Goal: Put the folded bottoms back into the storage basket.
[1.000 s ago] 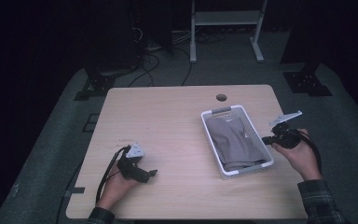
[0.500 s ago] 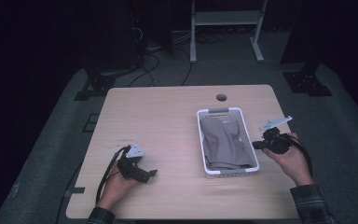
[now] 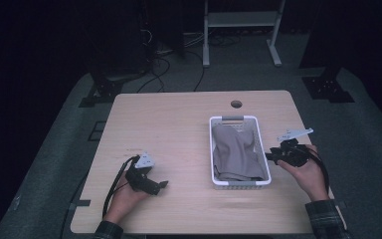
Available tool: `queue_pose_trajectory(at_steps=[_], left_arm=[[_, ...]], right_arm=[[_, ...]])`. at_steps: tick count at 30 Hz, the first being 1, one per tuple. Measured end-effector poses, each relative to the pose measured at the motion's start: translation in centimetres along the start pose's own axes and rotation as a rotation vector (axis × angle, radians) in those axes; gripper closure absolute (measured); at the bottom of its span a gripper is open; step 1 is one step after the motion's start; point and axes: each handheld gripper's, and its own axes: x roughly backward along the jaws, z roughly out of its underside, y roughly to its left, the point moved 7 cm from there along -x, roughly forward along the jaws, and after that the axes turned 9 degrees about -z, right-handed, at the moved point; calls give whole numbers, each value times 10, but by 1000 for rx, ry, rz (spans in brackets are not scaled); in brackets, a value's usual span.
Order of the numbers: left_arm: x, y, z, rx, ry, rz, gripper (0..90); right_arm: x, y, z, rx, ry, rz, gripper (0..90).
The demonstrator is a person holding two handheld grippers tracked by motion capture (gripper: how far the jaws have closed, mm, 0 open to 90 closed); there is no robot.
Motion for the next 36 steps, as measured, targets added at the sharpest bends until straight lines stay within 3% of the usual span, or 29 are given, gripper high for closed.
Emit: queue_pose_trajectory(at_steps=[2,7,10,13,17,21,24,26,36], left_arm=[[0,0,0,0,0,1,0],[0,0,0,0,0,1,0],[0,0,0,-2,0,2,0],[0,0,0,-2,0,2,0],[0,0,0,-4,1,3,0],[1,0,1,-7,-1,3,0],[1,0,1,-7,-1,3,0],[1,-1,1,-6,-1,3,0],[1,-1,1,-6,-1,3,0]], right_arm=[[0,-7,4,-14,-33,13,485],[1,-18,10,-25,-82,52,432],[0,-24,17,-63,-89,58,400],[-4,-31,27,-106,-65,79,354],[-8,-34,31,-129,-55,80,287],[-15,-37,36,-130,-24,95,245],[-21,-40,41,-117,20,137,226],[-24,-41,43,-121,35,131,209],[-28,-43,48,-137,-3,109,96]])
